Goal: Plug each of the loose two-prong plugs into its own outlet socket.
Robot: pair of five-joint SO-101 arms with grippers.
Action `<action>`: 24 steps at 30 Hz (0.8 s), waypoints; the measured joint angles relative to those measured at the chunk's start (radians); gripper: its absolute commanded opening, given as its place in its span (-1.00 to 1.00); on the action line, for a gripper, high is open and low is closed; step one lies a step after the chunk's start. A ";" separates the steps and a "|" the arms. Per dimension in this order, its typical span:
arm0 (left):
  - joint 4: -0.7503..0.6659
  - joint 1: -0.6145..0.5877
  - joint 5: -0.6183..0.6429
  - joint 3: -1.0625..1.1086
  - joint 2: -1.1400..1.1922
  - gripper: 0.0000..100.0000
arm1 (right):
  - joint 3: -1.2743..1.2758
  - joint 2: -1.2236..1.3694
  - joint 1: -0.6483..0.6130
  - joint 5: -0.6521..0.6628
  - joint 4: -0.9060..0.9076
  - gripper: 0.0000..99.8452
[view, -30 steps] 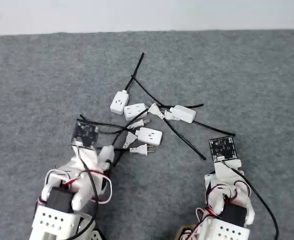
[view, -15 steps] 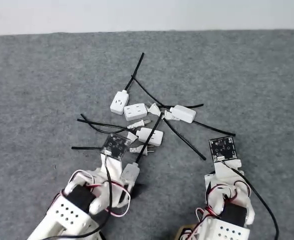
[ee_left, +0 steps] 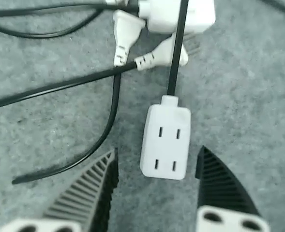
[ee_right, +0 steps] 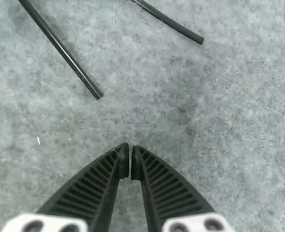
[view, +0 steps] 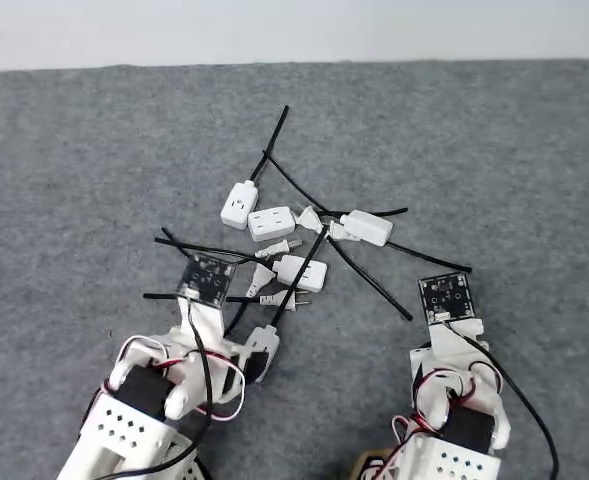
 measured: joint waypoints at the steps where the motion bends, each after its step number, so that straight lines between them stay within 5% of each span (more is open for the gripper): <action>1: -0.009 0.000 -0.012 0.012 0.000 -0.53 | 0.000 0.000 0.000 0.000 0.000 -0.96; 24: -0.068 0.109 -0.041 0.064 0.006 -0.52 | 0.000 0.000 0.000 0.000 0.000 -0.96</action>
